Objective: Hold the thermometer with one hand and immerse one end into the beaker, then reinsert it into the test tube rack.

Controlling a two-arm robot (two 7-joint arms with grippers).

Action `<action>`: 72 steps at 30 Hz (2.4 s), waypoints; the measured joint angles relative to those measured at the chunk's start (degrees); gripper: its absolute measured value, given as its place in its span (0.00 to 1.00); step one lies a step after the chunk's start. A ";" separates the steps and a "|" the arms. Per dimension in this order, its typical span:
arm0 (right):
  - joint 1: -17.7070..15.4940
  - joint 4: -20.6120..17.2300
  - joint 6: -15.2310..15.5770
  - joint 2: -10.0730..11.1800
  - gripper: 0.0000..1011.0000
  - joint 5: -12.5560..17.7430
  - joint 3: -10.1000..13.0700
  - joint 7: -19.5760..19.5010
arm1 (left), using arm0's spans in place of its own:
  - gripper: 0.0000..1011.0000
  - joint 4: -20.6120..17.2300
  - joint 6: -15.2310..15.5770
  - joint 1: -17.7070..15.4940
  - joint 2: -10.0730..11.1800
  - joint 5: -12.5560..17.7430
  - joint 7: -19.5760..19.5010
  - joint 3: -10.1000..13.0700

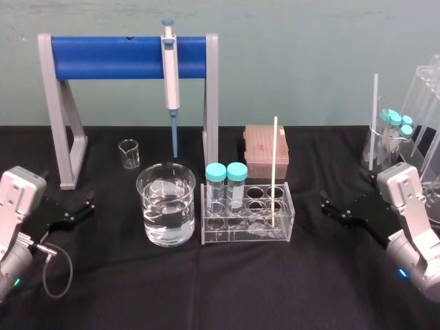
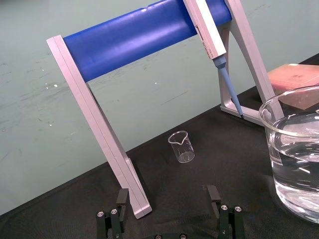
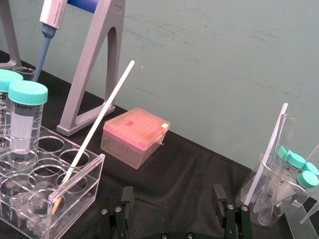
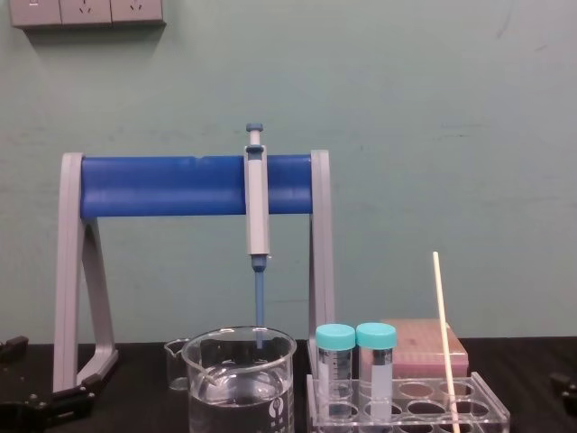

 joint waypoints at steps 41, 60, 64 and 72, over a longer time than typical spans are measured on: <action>6.44 -3.54 15.19 0.40 0.99 23.79 8.64 24.89 | 0.99 0.00 0.00 0.00 0.00 0.00 0.00 0.00; 21.53 12.43 24.68 -4.73 0.99 28.76 1.40 35.86 | 0.99 0.00 0.00 0.00 0.00 0.00 0.00 0.00; 24.18 15.95 24.62 -6.34 0.99 29.08 -0.08 36.96 | 0.99 0.00 0.00 0.00 0.00 0.00 0.00 0.00; 27.57 20.97 25.27 -8.73 0.99 30.76 -1.19 37.53 | 0.99 0.00 0.00 0.00 0.00 0.00 0.00 0.00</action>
